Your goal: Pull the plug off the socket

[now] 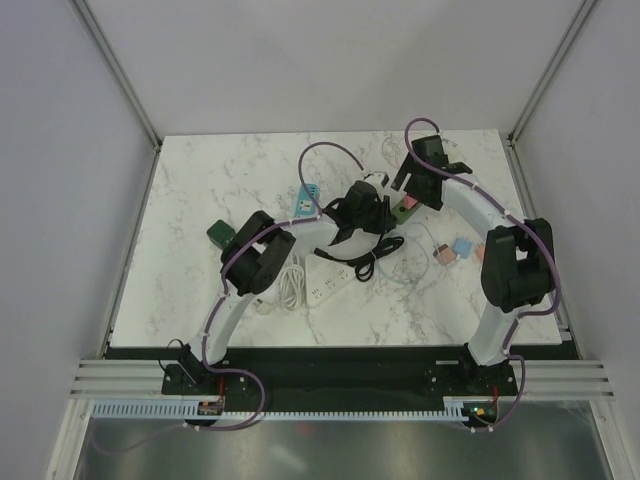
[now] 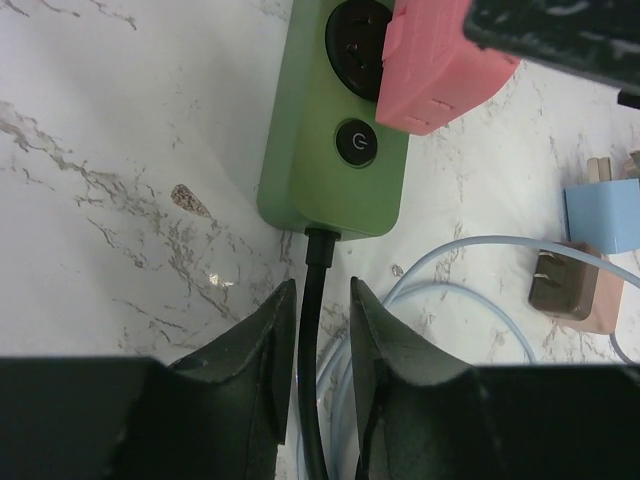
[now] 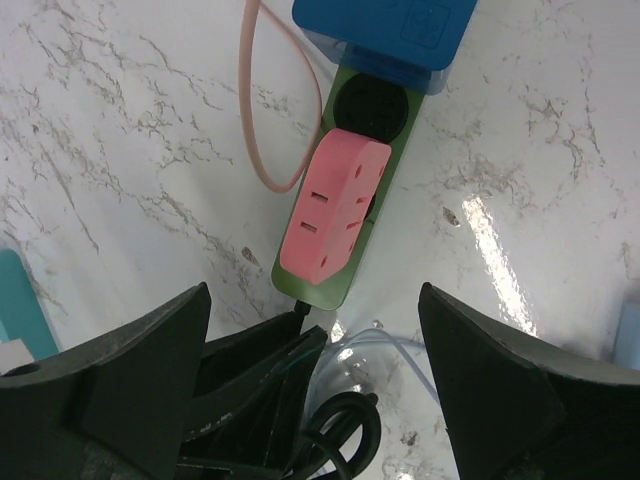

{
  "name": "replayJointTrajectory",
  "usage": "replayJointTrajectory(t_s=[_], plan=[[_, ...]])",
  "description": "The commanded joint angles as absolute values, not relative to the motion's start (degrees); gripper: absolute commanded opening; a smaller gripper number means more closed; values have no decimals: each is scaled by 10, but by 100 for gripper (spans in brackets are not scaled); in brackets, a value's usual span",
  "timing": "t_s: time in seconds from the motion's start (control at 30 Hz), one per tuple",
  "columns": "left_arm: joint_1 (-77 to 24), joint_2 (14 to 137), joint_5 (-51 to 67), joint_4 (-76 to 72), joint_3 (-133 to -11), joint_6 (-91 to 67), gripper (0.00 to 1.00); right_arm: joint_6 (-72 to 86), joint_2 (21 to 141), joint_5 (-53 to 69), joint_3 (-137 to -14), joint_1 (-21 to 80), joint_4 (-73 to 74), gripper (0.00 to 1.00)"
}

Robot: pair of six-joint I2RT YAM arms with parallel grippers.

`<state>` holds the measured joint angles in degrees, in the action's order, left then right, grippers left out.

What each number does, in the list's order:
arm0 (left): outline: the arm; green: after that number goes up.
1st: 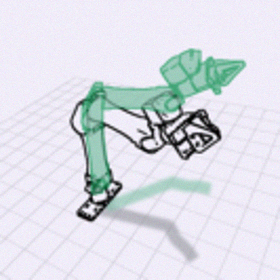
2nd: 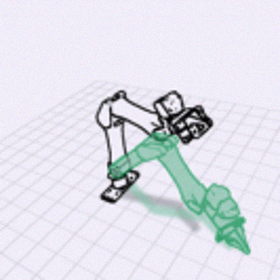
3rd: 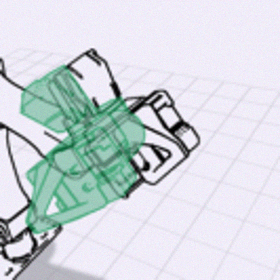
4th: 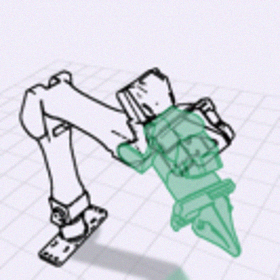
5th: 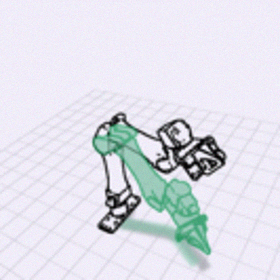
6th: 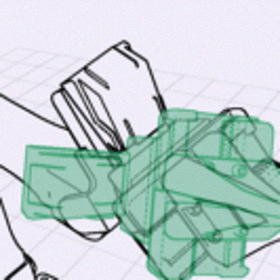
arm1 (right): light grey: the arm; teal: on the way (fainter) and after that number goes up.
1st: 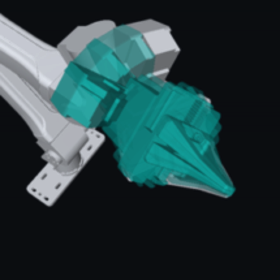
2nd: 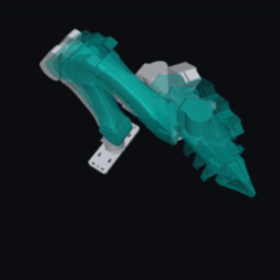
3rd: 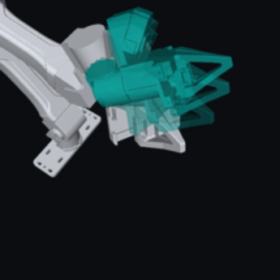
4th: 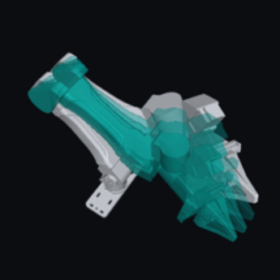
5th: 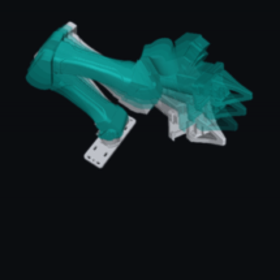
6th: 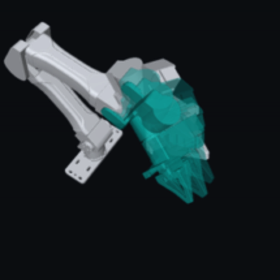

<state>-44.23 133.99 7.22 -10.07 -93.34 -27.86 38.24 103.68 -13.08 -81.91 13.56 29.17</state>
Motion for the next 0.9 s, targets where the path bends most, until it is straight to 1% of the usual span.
replayJointTrajectory(t_s=[0.0, 0.2, 0.23, 0.3, 0.33, 0.67, 0.83, 0.87], plan=[[-450, 1355, 75, -76, -943, -282, 34, 410, 1049, -174, -853, 149, 289, 92], [-450, 1358, 74, -77, -947, -280, 26, 439, 1063, -211, -850, 155, 290, 86], [-450, 1359, 74, -76, -947, -280, 24, 444, 1066, -217, -850, 155, 290, 76], [-450, 1360, 74, -77, -947, -280, 21, 453, 1070, -219, -849, 155, 291, 63], [-450, 1361, 75, -77, -949, -280, 21, 463, 1075, -224, -849, 155, 292, 61], [-449, 1366, 80, -56, -960, -286, 20, 483, 1113, -249, -871, 156, 303, 60], [-447, 1383, 126, -41, -983, -301, 18, 508, 1123, -258, -865, 159, 303, 56], [-448, 1383, 127, -41, -983, -301, 17, 510, 1127, -261, -870, 158, 305, 51]])
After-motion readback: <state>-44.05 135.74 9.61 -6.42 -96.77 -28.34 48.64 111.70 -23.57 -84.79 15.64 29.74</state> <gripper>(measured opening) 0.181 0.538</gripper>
